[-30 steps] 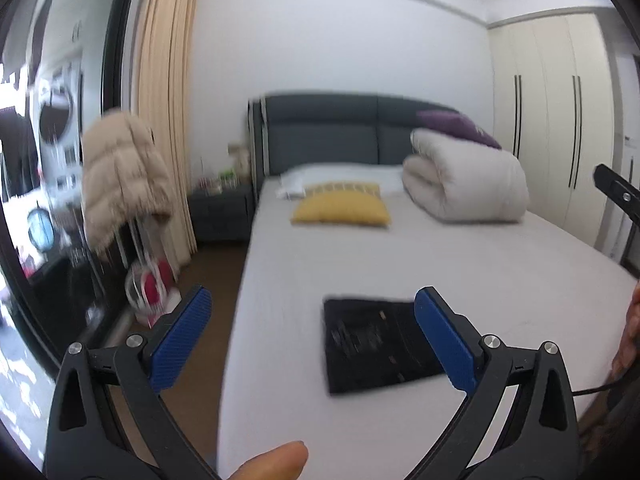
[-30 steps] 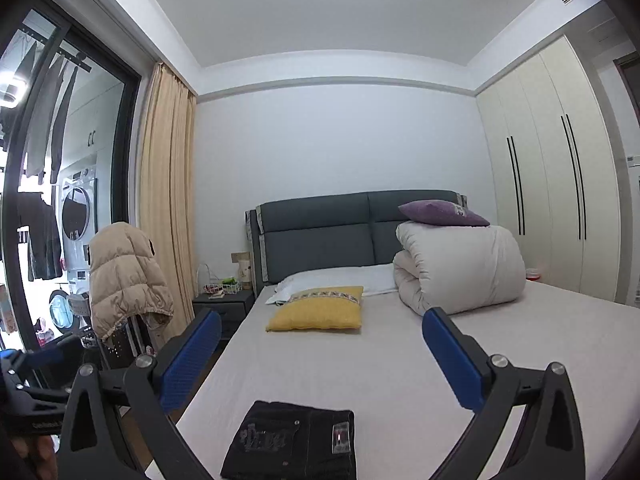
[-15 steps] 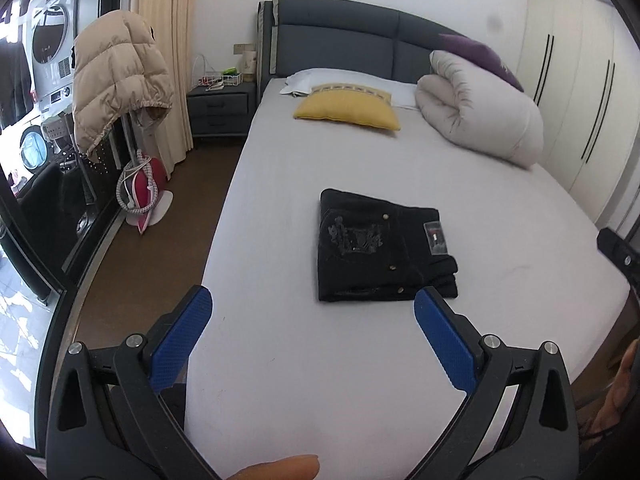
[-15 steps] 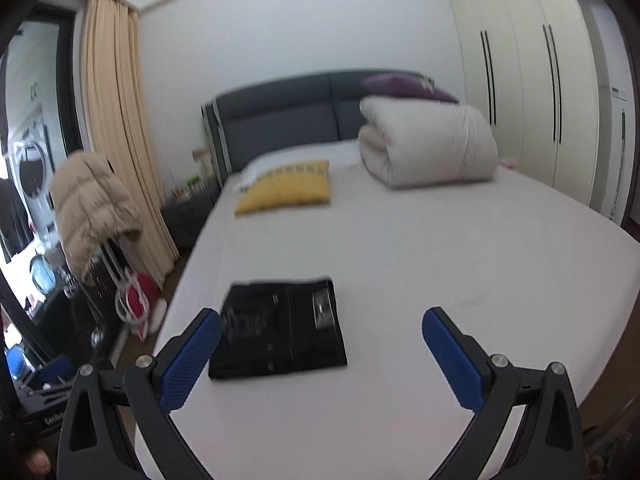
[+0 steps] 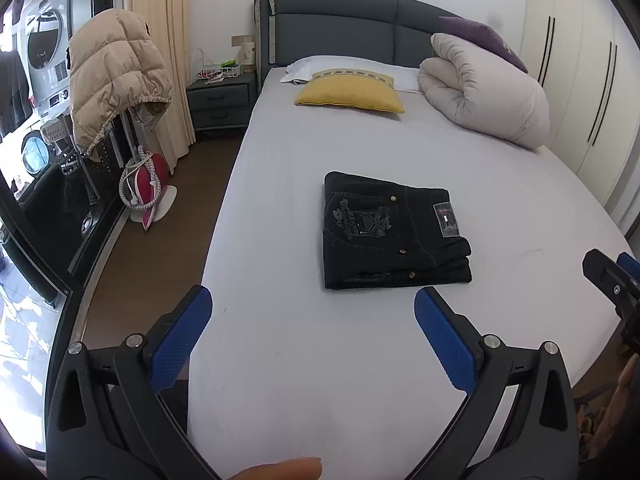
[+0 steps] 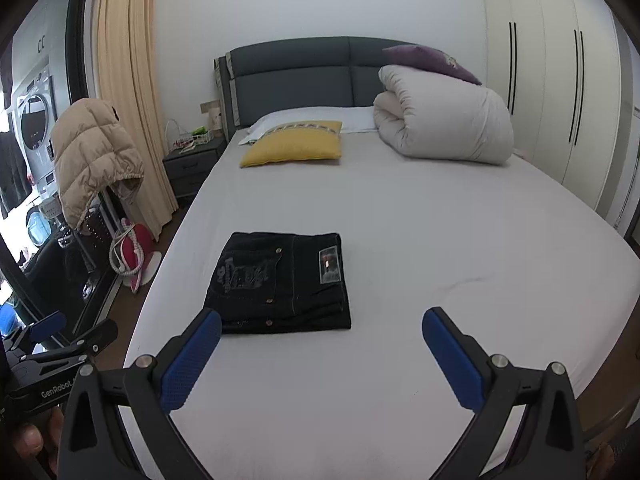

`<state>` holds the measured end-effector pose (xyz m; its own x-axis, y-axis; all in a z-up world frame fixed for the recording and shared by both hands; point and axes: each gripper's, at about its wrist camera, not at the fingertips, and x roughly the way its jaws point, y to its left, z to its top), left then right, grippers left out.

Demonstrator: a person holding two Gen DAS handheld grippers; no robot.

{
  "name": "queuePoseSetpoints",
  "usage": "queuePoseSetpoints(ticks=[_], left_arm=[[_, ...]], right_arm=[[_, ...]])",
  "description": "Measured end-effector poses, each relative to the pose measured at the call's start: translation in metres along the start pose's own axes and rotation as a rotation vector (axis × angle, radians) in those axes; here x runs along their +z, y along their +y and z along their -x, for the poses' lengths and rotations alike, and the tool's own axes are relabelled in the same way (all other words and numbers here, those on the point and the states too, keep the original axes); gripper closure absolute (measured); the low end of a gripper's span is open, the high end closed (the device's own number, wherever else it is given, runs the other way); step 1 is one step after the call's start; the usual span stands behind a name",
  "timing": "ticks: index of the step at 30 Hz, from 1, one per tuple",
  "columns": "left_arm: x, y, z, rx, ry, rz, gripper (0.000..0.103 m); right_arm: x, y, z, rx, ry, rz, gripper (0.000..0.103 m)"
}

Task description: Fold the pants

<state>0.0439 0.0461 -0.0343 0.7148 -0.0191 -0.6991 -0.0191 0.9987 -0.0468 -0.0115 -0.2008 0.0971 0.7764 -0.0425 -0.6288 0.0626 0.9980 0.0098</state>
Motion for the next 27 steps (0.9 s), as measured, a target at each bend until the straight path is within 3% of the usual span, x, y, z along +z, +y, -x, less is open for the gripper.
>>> queuePoseSetpoints(ticks=[27], left_arm=[[-0.011,-0.004,-0.013,0.006,0.016,-0.011,0.0]], right_arm=[[-0.007,0.005,-0.004,0.022,0.027,0.006,0.0]])
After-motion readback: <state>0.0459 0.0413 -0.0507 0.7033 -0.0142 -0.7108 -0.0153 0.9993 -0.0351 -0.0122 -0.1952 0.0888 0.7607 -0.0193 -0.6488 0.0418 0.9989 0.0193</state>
